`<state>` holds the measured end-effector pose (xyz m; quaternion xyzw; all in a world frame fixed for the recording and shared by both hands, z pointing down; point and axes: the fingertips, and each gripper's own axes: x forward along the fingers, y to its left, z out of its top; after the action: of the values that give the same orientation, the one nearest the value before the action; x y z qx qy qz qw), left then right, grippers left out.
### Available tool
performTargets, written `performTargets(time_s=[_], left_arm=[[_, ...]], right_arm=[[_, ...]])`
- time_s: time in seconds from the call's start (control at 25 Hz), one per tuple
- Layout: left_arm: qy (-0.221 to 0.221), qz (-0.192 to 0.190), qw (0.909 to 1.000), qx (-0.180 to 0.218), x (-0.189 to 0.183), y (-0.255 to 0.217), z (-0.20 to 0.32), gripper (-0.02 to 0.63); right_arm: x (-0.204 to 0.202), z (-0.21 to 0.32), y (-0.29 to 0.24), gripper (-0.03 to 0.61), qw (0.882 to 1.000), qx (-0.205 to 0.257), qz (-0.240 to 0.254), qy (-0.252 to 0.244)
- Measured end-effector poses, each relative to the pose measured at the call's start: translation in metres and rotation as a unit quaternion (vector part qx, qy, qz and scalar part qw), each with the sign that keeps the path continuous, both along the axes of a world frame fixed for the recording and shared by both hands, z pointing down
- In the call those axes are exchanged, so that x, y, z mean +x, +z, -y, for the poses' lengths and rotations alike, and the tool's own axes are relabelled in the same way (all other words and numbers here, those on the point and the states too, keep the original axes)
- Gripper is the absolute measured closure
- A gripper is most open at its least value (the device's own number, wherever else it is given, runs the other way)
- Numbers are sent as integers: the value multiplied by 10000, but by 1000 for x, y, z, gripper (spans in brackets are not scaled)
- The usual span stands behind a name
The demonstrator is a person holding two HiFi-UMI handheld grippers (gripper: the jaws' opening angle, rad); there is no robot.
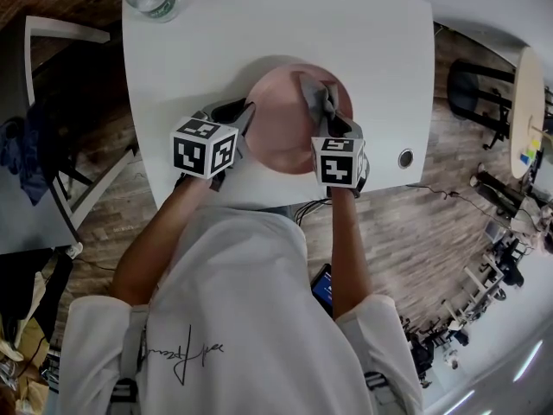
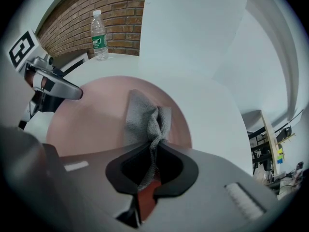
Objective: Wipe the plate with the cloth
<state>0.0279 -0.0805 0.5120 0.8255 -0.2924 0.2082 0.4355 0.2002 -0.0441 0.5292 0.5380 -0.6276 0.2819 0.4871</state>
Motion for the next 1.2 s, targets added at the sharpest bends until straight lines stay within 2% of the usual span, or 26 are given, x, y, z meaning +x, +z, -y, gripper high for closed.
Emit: performTargets(time_s=[0.32, 0.68, 1.2], left_arm=[[165, 56, 9998, -90, -2, 2, -6, 549], [454, 83, 9989, -74, -4, 3, -15, 546], [654, 129, 9978, -60, -7, 4, -23, 540]], right_arm=[[-2, 5, 0, 552, 10000, 17, -79, -18], [-11, 2, 2, 552, 9980, 43, -498, -388], [-19, 6, 3, 554, 9972, 66, -576, -475]])
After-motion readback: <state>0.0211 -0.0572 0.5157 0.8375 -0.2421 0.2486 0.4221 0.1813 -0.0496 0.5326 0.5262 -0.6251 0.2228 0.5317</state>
